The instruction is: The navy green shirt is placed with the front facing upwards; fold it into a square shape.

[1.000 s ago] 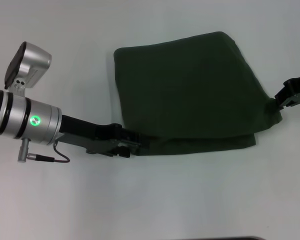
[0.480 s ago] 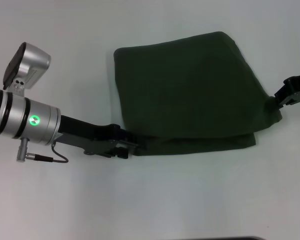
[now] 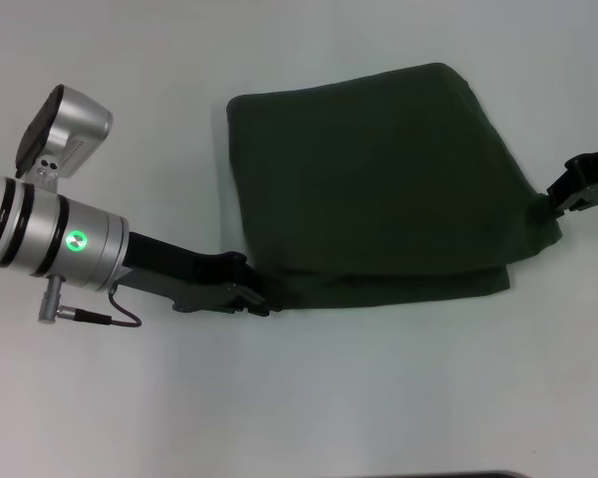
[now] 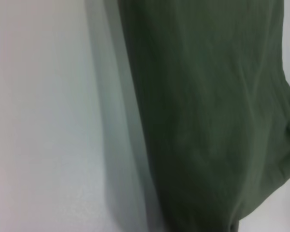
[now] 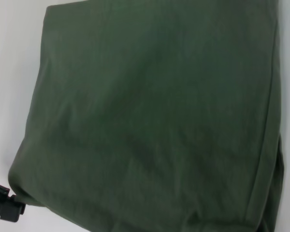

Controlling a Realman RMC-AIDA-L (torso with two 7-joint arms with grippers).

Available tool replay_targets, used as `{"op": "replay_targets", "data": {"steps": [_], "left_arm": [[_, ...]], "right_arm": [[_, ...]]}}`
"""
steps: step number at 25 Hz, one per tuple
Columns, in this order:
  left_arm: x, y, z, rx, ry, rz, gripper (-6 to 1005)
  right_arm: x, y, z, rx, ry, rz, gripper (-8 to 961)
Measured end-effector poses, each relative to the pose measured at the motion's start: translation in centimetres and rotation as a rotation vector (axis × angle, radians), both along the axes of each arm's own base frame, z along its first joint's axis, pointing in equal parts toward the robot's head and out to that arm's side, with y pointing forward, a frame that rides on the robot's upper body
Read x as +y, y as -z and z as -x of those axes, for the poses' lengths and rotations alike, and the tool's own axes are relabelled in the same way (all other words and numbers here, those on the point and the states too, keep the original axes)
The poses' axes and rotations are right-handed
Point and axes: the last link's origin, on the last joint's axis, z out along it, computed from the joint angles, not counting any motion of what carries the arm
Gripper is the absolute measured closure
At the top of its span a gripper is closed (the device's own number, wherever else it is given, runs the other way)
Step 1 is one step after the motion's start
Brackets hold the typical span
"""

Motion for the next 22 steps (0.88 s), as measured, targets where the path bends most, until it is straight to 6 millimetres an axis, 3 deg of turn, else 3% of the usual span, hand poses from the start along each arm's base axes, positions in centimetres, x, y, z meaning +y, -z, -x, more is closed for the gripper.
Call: {"op": "replay_targets", "data": {"steps": [1, 3, 9, 22], "left_arm": [[0.0, 0.1, 0.0, 0.004, 0.0, 0.001, 520], [0.1, 0.2, 0.0, 0.007, -0.004, -0.001, 762], [0.4, 0.3, 0.0, 0.014, -0.016, -0.004, 908], [-0.2, -0.8, 0.9, 0.031, -0.039, 0.033, 931]], "right_arm": [[0.0, 0.0, 0.0, 0.0, 0.0, 0.0, 930], [-0.1, 0.0, -0.1, 0.0, 0.003, 0.0, 930], [-0.1, -0.2, -0.3, 0.007, 0.007, -0.005, 929], [-0.1, -0.3, -0.2, 0.005, 0.002, -0.006, 929]]}}
